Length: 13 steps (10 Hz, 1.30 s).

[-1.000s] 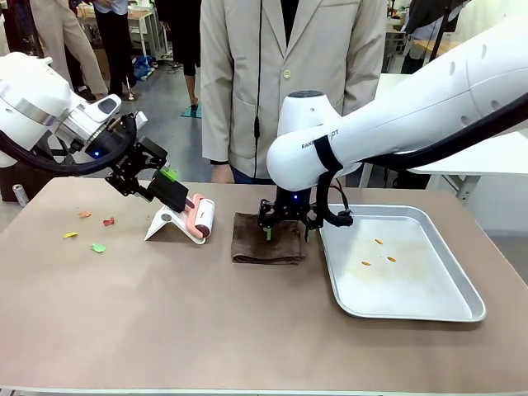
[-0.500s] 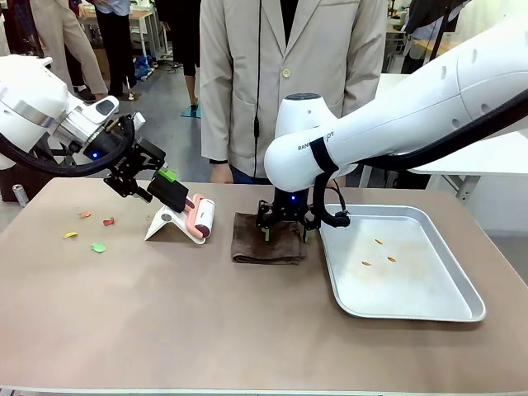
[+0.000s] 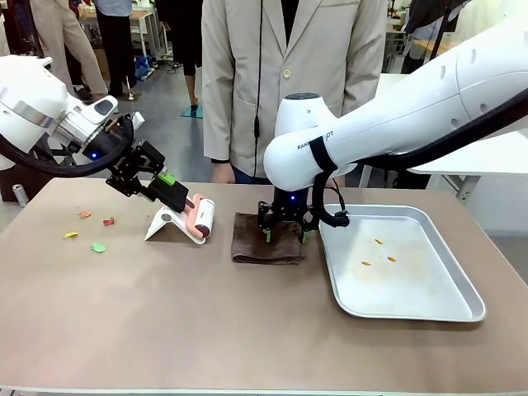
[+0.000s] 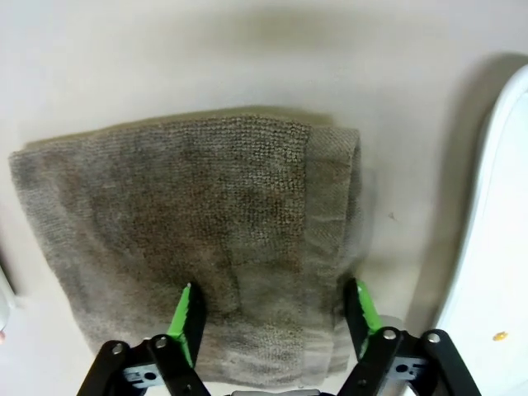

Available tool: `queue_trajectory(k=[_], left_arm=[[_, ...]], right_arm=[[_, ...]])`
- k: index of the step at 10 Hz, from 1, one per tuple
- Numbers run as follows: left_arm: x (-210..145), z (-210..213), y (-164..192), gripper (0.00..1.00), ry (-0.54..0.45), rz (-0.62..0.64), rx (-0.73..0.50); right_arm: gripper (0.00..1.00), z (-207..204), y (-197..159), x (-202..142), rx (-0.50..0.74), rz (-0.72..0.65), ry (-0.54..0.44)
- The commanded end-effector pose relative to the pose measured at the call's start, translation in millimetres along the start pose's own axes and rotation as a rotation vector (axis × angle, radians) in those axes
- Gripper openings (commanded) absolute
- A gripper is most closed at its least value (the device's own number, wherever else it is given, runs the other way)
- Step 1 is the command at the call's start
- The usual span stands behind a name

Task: Clean the surface of the table.
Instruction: Hold the Lint Roller with your left hand and the towel with your right hand.

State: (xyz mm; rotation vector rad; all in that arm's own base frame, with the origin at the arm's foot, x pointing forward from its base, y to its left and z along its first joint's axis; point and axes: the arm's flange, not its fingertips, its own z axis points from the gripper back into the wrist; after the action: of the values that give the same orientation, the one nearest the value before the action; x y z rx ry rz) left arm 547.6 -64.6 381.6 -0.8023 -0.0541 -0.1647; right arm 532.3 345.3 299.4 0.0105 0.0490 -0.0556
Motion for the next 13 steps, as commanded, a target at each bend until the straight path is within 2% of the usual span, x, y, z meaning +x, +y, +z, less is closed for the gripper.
queue_trajectory(k=[1,2,3,4,5,13], left_arm=[[-1.3,-3.2,3.5,0.00,-0.025,-0.002,-0.015],[-0.5,-3.0,4.0,0.00,-0.026,0.001,-0.008],[-0.1,-2.9,4.4,0.00,-0.028,0.000,-0.004],[-0.2,-2.3,4.3,0.04,-0.036,-0.001,-0.004],[-0.4,-1.6,4.5,0.00,-0.046,0.000,-0.008],[-4.4,3.7,1.7,0.00,-0.075,-0.010,-0.032]], right_arm=[[0.00,0.5,0.9,3.7,0.002,-0.012,0.025],[0.36,-0.4,-0.4,4.1,0.004,-0.018,0.032],[0.00,-1.0,-0.9,3.8,0.011,-0.016,0.040],[0.00,-1.2,-1.2,3.3,0.013,-0.012,0.044],[0.00,-1.7,-1.3,3.4,0.014,-0.007,0.051],[0.00,0.9,-5.1,2.5,0.058,0.012,0.076]])
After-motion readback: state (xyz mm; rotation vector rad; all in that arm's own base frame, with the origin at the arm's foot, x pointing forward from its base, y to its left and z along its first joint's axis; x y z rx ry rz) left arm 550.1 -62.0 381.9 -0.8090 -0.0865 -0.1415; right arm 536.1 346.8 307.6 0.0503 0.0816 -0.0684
